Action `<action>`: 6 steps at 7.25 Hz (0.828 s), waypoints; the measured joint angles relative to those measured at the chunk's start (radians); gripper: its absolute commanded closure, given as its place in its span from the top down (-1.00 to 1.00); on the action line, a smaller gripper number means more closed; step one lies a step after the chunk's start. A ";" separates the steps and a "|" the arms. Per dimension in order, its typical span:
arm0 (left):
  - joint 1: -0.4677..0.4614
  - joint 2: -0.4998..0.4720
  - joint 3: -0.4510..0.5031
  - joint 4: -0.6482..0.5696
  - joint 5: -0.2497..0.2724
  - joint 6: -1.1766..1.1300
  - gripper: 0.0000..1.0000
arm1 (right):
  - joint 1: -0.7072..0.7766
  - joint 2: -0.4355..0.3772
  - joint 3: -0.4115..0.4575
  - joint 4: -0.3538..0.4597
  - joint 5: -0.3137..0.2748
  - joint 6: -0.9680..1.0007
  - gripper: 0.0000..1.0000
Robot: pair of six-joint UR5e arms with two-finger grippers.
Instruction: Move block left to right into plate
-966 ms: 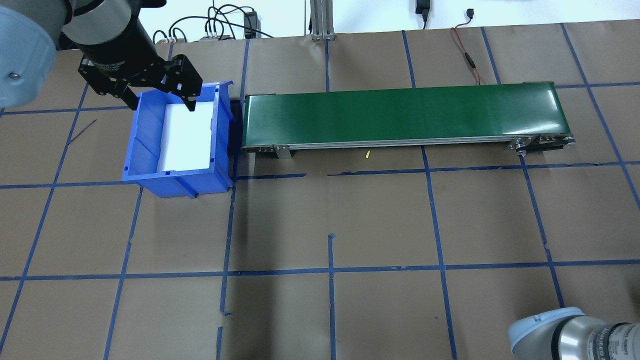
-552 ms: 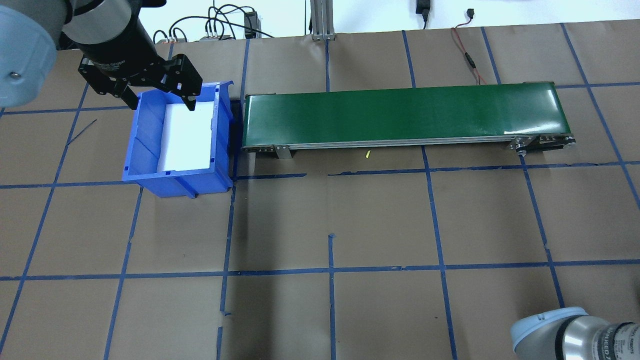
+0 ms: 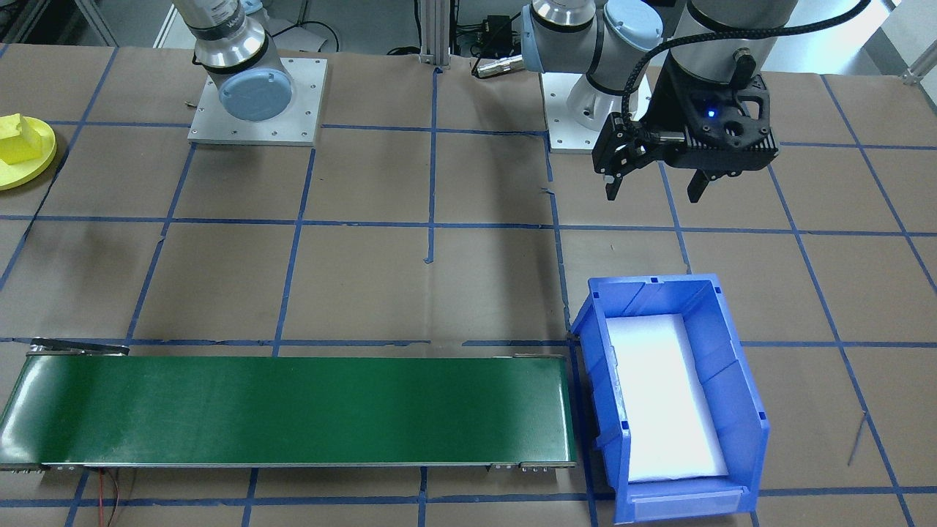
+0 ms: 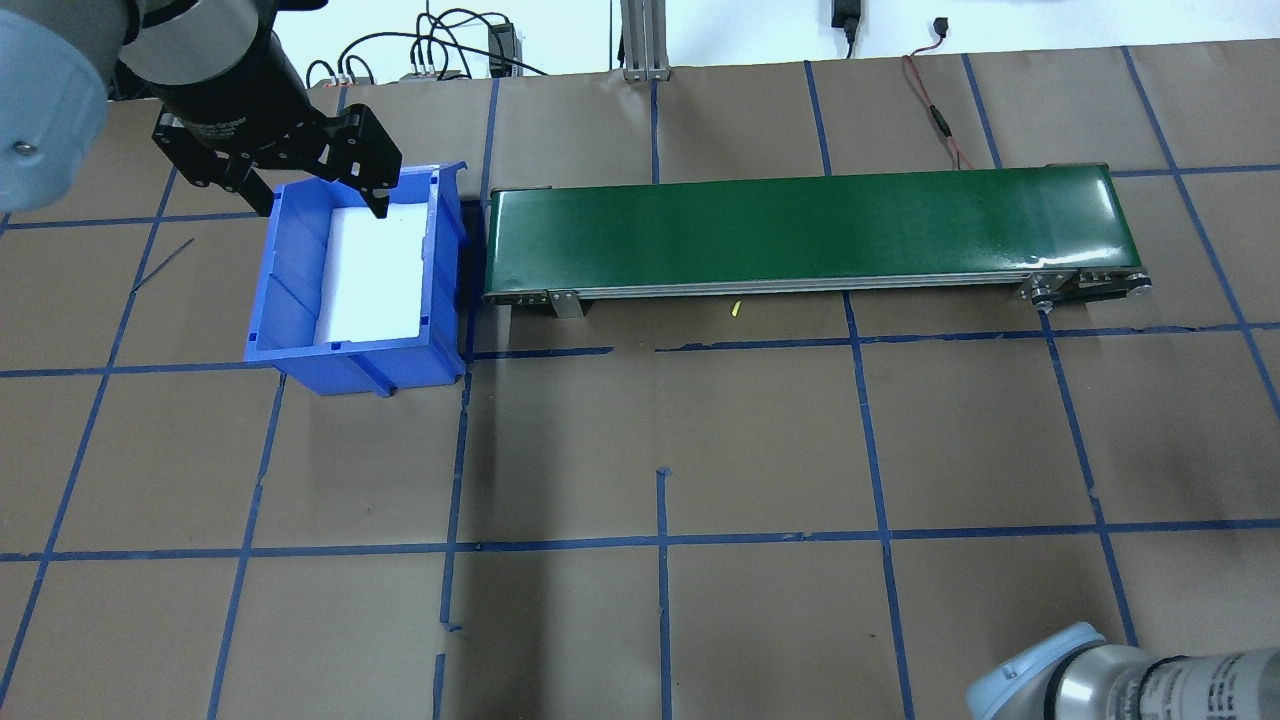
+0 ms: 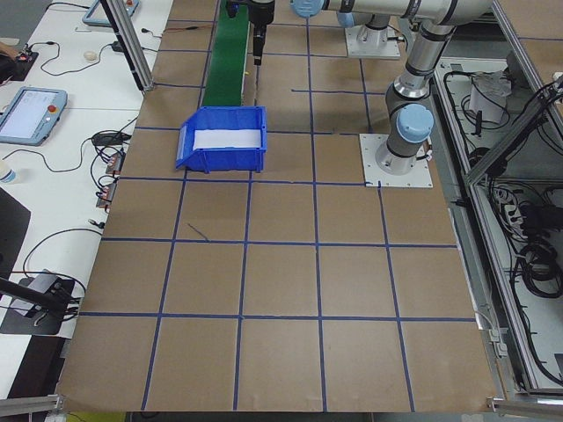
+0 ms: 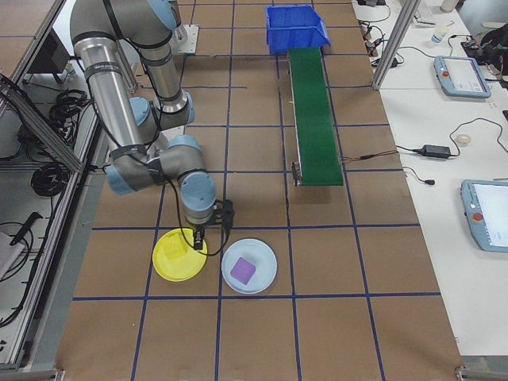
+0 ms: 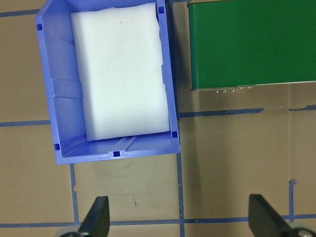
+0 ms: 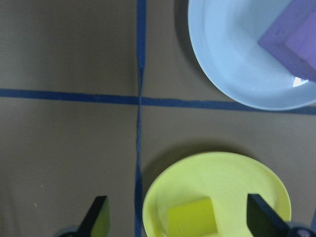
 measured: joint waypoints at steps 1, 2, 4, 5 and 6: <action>-0.001 0.001 -0.001 -0.001 0.000 0.000 1.00 | 0.158 -0.042 -0.046 0.089 0.011 0.143 0.99; -0.002 0.002 -0.003 -0.003 0.002 0.000 1.00 | 0.295 -0.089 -0.075 0.175 0.023 0.288 0.99; -0.002 0.001 -0.005 -0.002 0.000 0.000 1.00 | 0.537 -0.158 -0.109 0.278 0.030 0.521 0.99; -0.002 0.001 -0.005 -0.003 0.001 0.000 1.00 | 0.657 -0.173 -0.162 0.345 0.032 0.667 1.00; -0.002 0.002 -0.003 -0.005 0.001 0.000 1.00 | 0.794 -0.175 -0.235 0.418 0.035 0.846 1.00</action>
